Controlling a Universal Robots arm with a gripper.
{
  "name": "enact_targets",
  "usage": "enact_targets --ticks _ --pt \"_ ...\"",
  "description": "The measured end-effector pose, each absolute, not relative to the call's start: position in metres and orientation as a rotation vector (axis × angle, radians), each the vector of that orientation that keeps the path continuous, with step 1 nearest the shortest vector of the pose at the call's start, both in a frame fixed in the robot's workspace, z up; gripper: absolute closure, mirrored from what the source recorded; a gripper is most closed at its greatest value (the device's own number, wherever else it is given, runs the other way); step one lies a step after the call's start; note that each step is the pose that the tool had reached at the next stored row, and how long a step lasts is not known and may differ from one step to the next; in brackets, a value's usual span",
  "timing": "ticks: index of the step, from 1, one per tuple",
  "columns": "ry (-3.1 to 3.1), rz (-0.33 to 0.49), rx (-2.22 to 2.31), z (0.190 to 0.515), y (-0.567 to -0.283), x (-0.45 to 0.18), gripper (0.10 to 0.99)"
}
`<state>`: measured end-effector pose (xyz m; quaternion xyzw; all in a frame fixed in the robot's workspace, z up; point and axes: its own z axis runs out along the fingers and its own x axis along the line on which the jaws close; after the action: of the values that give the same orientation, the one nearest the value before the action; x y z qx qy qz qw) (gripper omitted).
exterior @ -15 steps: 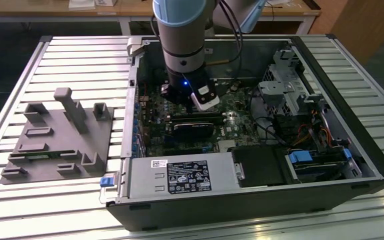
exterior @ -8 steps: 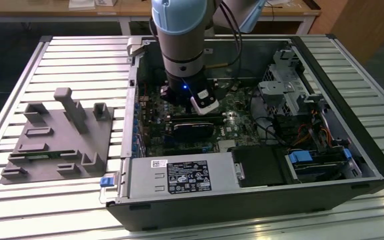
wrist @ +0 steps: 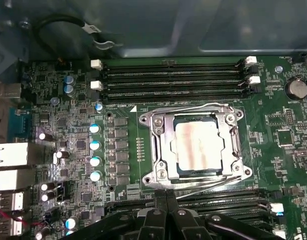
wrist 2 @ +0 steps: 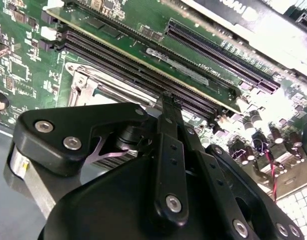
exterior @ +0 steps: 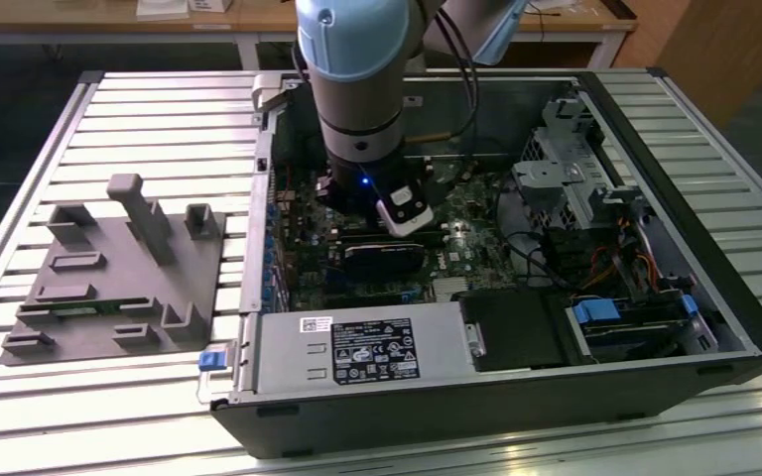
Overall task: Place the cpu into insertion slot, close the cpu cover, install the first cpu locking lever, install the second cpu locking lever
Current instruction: 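Install the second cpu locking lever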
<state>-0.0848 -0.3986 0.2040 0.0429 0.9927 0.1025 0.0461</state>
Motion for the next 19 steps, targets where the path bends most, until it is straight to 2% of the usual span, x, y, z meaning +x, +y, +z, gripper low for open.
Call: enact_targets --ticks 19 --pt "3.016 0.477 0.115 0.191 -0.4 -0.091 0.98"
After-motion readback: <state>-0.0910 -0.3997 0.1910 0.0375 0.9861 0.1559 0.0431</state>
